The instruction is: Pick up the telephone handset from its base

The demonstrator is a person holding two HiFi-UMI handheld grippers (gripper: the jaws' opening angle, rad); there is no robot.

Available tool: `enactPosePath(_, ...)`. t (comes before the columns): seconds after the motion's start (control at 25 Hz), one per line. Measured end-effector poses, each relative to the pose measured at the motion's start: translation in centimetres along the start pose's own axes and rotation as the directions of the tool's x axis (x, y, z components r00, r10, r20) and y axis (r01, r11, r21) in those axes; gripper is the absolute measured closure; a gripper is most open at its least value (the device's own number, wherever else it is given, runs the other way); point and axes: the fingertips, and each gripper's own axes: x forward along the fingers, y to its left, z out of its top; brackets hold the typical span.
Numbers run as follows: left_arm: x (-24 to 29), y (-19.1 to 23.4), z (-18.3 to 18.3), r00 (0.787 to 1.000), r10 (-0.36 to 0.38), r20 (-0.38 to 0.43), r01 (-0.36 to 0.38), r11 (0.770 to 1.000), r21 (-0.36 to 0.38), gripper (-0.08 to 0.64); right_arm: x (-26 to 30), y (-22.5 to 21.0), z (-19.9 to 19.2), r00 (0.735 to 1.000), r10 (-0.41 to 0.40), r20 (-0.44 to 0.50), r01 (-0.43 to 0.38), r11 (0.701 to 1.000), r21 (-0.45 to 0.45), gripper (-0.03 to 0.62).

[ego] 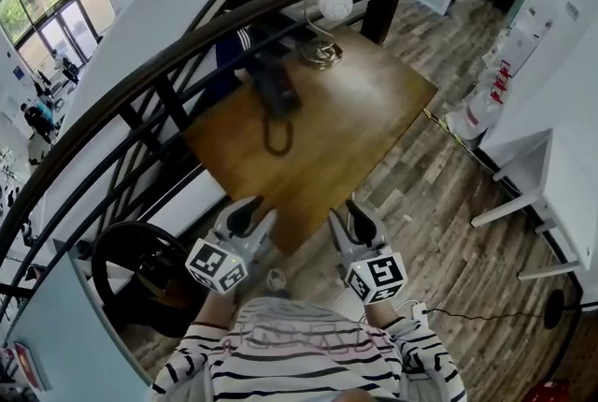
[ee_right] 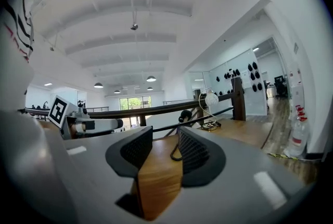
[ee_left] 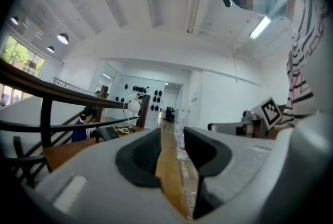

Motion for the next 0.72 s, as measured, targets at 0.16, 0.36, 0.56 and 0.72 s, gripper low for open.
enactPosePath(0.16, 1.5, 5.2, 1.3, 1.0, -0.013, -0.006, 0.013, 1.0, 0.005, 0.413, 5.2, -0.5, 0.9, 1.0, -0.018, 0.014, 0.018, 1.0, -0.001, 0.439)
enactPosePath(0.36, 3.1, 9.7, 2.1, 0.999, -0.04, -0.004, 0.04, 0.999, 0.007, 0.411, 9.8, -0.9, 1.6, 0.999, -0.038, 0.017, 0.038, 0.999, -0.012, 0.423)
enactPosePath(0.56, 3.9, 12.4, 2.1, 0.999, -0.042, -0.001, 0.042, 0.999, -0.013, 0.405, 12.5, -1.2, 1.6, 0.999, -0.038, 0.002, 0.038, 0.999, -0.02, 0.422)
enactPosePath(0.72, 4.5, 13.9, 1.9, 1.0, -0.02, -0.002, 0.02, 1.0, -0.016, 0.405, 14.4, -1.7, 1.6, 1.0, -0.009, 0.001, 0.009, 1.0, -0.025, 0.42)
